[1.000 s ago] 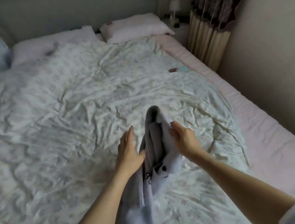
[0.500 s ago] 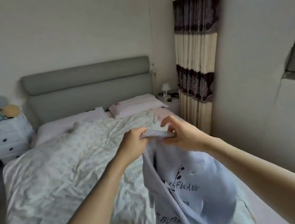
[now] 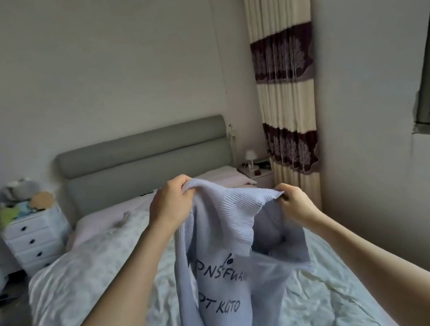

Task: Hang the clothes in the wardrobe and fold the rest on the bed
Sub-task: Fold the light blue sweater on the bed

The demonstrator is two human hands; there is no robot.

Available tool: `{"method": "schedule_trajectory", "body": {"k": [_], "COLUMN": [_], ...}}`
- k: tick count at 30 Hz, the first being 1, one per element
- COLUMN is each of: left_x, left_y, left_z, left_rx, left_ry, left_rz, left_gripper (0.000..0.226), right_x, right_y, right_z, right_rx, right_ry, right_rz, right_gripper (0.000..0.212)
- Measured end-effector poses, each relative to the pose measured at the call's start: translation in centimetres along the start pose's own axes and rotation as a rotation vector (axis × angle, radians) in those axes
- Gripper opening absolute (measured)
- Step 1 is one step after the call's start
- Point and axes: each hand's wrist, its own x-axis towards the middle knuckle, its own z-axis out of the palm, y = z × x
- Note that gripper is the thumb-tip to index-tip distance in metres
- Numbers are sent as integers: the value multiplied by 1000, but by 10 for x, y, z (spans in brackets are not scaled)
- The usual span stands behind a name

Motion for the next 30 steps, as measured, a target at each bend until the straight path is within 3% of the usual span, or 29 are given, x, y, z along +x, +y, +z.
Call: {"method": "schedule_trajectory", "body": {"k": [2,5,7,10,12,15,17,19,21,25,30], "left_x": [-5,-6,-6,-8,-9,-10,-10,-9,-8,-10,-11], "left_y": [-3,1,7,14,13,7,0,-5,-10,-20,-42], "left_z": [-7,-16,-22,-27,-27,-24,-23,-22,-18,-9,-8], "left_rx": [121,-28,-128,-193,-242,-260,-236,-191,-169,-210,-253], "left_ry": [46,29,-14,-11,18,82,149,252,335,410,398], "left_rz": [-14,17,75,122,116,94,59,3,-73,-247,-339], "left_gripper": [17,30,33,31,31,34,34,34,37,34,33], "right_x": [3,-4,-16,-40,-57,-83,-97,-101,-101,-104,-101], "right_y": [-5,-12,-7,20,41,62,64,54,37,5,10], "right_z": [-2,-1,2,21,39,67,83,96,107,131,140], "right_rx": [-14,184,392,475,323,-83,-175,-186,-187,-193,-37], "right_ry": [-8,-40,-165,-406,-550,-860,-1012,-1027,-919,-754,-430], "right_rz": [-14,-47,22,178,165,-47,-142,-184,-240,-303,-117], "right_gripper": [17,26,25,31,49,71,91,113,123,112,21]}}
